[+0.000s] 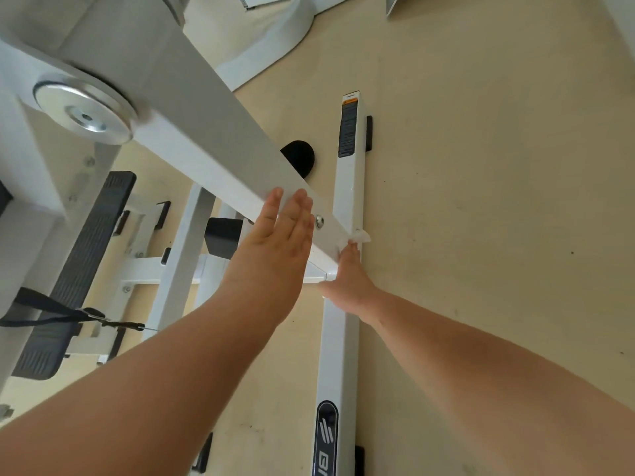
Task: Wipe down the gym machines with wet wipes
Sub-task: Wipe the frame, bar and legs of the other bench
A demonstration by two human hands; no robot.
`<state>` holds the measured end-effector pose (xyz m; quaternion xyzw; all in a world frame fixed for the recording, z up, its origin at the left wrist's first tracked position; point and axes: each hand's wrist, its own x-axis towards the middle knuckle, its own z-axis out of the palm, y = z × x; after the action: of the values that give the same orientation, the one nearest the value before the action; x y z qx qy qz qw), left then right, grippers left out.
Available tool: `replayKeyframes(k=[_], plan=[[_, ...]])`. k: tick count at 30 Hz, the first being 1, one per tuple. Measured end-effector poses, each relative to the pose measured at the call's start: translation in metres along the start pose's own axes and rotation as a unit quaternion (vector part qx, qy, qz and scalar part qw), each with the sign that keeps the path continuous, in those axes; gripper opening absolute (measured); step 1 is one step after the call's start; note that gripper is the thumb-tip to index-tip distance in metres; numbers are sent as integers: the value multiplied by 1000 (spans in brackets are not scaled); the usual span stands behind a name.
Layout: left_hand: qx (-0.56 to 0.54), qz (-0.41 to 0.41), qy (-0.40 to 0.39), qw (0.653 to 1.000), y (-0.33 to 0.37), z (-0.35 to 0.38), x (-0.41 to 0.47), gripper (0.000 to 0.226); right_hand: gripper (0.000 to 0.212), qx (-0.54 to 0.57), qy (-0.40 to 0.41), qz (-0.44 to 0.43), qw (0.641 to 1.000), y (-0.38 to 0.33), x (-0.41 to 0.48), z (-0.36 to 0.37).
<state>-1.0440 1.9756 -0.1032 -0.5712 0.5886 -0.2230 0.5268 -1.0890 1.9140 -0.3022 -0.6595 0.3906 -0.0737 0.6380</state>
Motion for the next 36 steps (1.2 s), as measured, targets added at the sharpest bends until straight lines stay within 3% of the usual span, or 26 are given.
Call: replayKeyframes(k=[5,9,14,18,22,25,27,30,36], plan=[[16,2,9,1000,2,7,2,77,112,-31,16,-84,996,-2,-22,11],[19,10,-1,1000,1,5,6,74,106,-25,-26,22,999,1,4,-12],[8,9,-21,1000,1,1,6,76,118,-30,-58,-6,998,-17,2,-24],[-41,22,-13,999,-1,-8,-3,71,112,-53,-73,16,996,-1,-31,-2],[-111,13,-29,993,9,6,-39,65,99,-13,-30,23,999,-14,-39,-1],[-206,-24,-104,973,28,22,-74,66,89,-130,-39,-7,991,-11,-48,1],[-286,-37,-176,941,57,32,-102,71,84,-285,-123,-52,949,4,-65,15],[-409,-36,-266,872,113,43,-140,76,83,-525,-219,-153,808,34,-85,37],[-558,15,-345,754,192,52,-192,79,84,-668,-234,-293,643,75,-137,39]])
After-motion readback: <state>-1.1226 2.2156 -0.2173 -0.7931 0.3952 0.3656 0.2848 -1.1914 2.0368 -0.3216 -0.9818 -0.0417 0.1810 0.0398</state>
